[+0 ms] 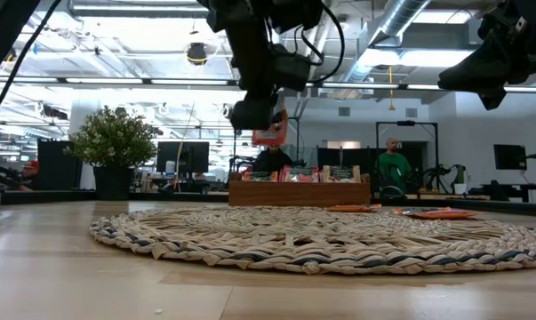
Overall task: Pick & Place Tea
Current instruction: Put the orange tea bag into the left section of the wooden organizer
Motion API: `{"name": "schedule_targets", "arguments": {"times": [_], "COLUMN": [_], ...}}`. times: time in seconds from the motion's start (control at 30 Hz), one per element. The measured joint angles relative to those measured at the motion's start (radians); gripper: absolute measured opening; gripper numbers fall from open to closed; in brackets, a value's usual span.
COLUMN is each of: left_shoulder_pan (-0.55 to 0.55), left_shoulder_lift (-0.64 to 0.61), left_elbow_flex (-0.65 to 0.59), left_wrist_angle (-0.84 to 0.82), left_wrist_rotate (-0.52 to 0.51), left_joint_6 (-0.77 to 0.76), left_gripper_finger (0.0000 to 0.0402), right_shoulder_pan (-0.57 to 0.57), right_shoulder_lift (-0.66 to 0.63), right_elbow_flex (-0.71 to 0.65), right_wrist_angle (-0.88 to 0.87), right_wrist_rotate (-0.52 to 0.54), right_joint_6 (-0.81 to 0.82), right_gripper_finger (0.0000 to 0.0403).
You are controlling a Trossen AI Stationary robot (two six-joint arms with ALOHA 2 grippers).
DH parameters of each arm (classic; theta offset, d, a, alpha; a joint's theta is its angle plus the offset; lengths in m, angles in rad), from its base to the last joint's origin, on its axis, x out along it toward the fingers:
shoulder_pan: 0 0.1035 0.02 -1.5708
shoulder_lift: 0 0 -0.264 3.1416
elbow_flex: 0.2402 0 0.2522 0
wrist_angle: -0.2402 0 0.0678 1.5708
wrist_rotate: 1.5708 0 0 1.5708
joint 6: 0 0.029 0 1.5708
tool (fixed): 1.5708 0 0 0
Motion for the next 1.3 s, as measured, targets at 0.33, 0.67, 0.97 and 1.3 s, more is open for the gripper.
{"name": "schedule_targets", "arguments": {"times": [0.33,0.67,0.97,1.3], "left_shoulder_pan": [0.074,0.076,0.079,0.076], "left_shoulder_lift": [0.011,0.091,0.097,0.122], "left_elbow_flex": [0.0,-0.001,0.0,-0.002], "left_wrist_angle": [0.019,0.002,-0.094,-0.083], "left_wrist_rotate": [0.066,0.078,0.079,0.072], "left_joint_6": [-0.108,-0.162,-0.291,-0.236], "left_gripper_finger": [0.0,0.0,0.0,0.0], "right_shoulder_pan": [0.0,0.0,0.0,0.0], "right_shoulder_lift": [0.0,0.0,0.0,0.0], "right_elbow_flex": [0.0,0.0,0.0,0.0], "right_wrist_angle": [0.0,-0.005,-0.01,-0.019], "right_wrist_rotate": [0.0,-0.001,0.0,-0.001], "right_joint_6": [-0.001,-0.001,-0.001,-0.001], "right_gripper_finger": [0.0077,0.0077,0.0077,0.0077]}}
